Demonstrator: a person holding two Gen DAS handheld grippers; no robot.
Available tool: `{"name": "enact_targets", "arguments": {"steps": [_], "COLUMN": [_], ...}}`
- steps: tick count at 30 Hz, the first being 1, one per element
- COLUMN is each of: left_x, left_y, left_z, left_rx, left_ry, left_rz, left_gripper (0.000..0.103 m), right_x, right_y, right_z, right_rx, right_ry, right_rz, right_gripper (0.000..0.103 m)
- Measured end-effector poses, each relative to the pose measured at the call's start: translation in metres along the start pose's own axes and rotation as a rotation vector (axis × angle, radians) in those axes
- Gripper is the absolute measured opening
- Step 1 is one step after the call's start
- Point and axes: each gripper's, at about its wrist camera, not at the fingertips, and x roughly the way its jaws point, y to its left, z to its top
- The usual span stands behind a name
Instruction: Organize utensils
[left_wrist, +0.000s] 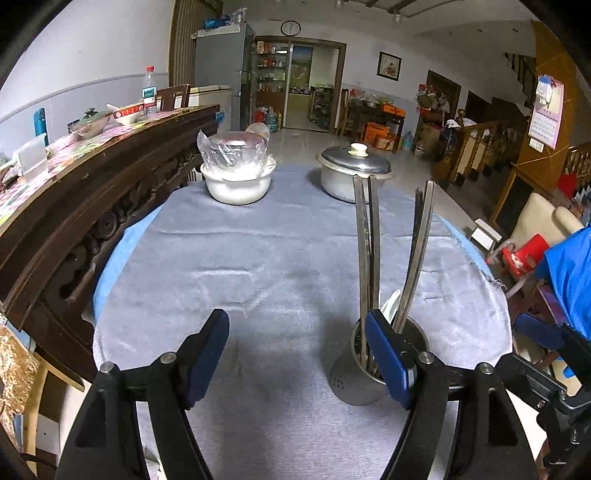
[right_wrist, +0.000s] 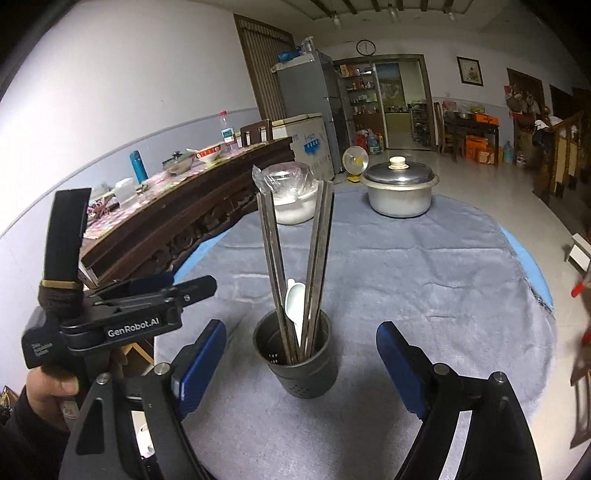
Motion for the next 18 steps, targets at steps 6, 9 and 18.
{"name": "enact_targets", "arguments": {"steps": [6, 9, 18], "left_x": [-0.0013, -0.0022, -0.0047], "left_y": [-0.0019, -0.0021, -0.0075], "left_z": [-0.0012, -0.0027, -0.0046], "left_rx": [0.015, 0.02, 0.042], "left_ry": [-0.023, -0.029, -0.021], "left_rz": [0.034, 0.059, 0.065], "left_gripper": [0.077, 0.077, 0.077], "right_x": [-0.0061, -0.0076, -0.001], "right_y": [-0.0011, -0.0037, -0.0068], "right_z": [-0.0011, 0.0002, 0.0033], "right_rx": [0.002, 0.026, 0.054], "right_ry": [-0.019, -0.03, -0.01], "right_rz": [-0.01, -0.054, -0.064], "right_gripper": [0.086, 0.087, 0.088]}}
